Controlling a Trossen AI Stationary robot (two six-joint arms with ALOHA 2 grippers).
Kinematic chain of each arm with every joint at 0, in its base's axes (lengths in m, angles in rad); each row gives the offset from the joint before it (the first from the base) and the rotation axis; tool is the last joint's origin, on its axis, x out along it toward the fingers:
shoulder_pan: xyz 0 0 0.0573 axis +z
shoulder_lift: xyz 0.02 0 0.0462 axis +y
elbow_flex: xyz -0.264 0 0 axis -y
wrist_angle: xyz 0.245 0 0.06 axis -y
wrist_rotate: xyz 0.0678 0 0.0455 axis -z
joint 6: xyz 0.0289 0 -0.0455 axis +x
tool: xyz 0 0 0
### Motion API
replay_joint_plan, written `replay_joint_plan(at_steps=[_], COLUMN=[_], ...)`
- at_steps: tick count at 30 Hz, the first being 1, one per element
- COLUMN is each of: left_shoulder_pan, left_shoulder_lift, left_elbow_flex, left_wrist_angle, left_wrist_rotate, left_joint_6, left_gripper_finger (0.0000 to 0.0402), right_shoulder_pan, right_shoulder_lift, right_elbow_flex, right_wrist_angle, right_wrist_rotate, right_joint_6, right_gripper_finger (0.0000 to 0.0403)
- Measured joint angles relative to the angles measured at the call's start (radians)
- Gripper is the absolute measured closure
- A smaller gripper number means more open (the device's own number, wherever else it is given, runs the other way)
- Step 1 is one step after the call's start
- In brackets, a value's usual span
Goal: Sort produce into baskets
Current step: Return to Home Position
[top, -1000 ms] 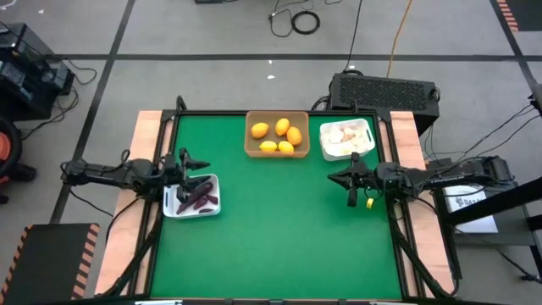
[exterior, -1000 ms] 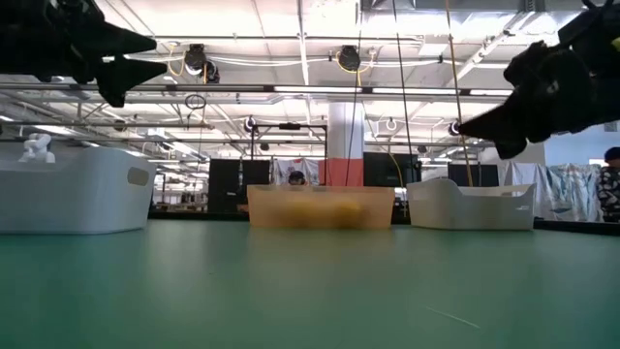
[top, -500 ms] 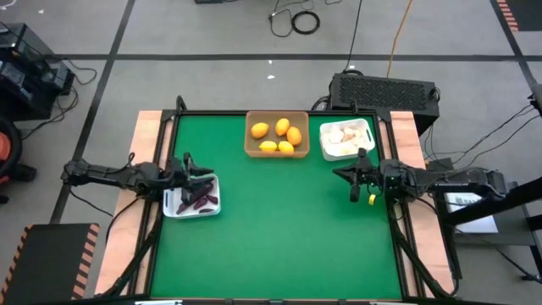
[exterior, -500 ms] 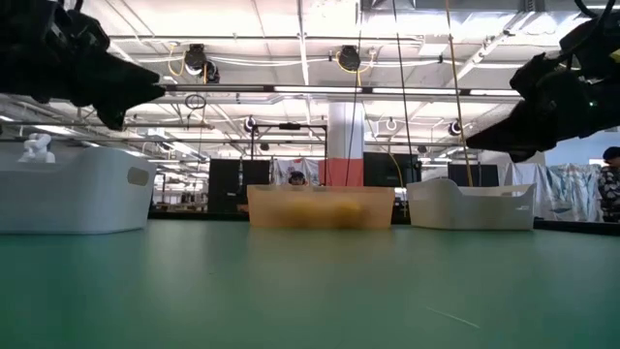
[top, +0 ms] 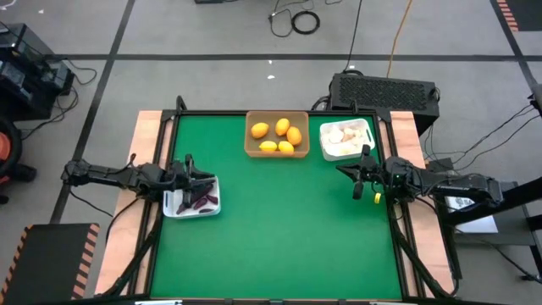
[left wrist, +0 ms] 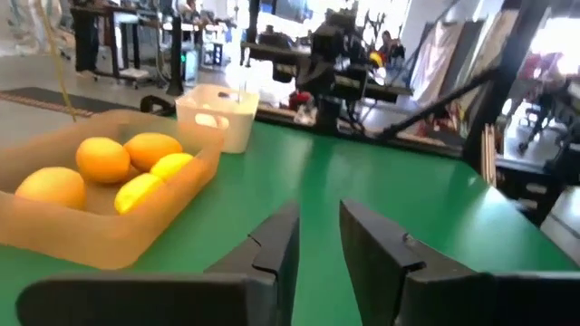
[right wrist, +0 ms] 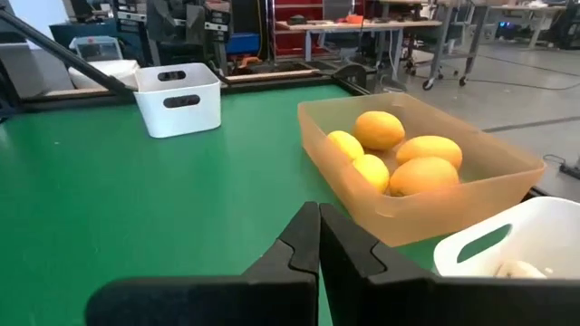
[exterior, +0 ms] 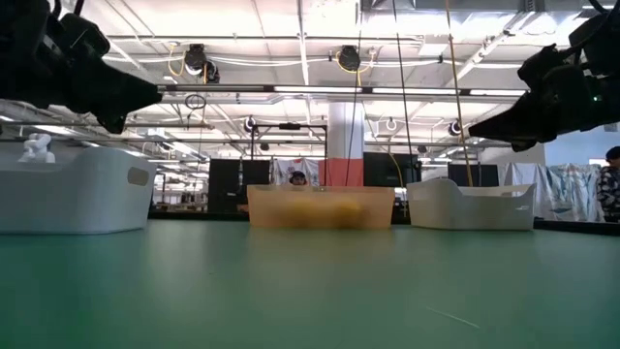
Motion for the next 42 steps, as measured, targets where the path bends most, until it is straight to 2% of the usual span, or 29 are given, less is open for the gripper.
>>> replay_joint_plan(at_steps=[12, 42], left_shoulder_pan=[0.0, 0.0], left_shoulder_lift=[0.001, 0.001], left_elbow_flex=[-0.001, -0.002], left_wrist_angle=[-0.017, -0.023], left_wrist_rotate=[0.004, -0.001], left_joint_6=[-0.002, -0.002], left_gripper_finger=[0.0386, 0.0388], right_shoulder_pan=[0.001, 0.001], right_shoulder_lift=[0.001, 0.001], right_elbow_flex=[0.0, 0.0], right_wrist_angle=[0.0, 0.0], right_wrist_rotate=[0.004, 0.005], right_joint_6=[0.01, 0.01], right_gripper_finger=[0.0402, 0.0403])
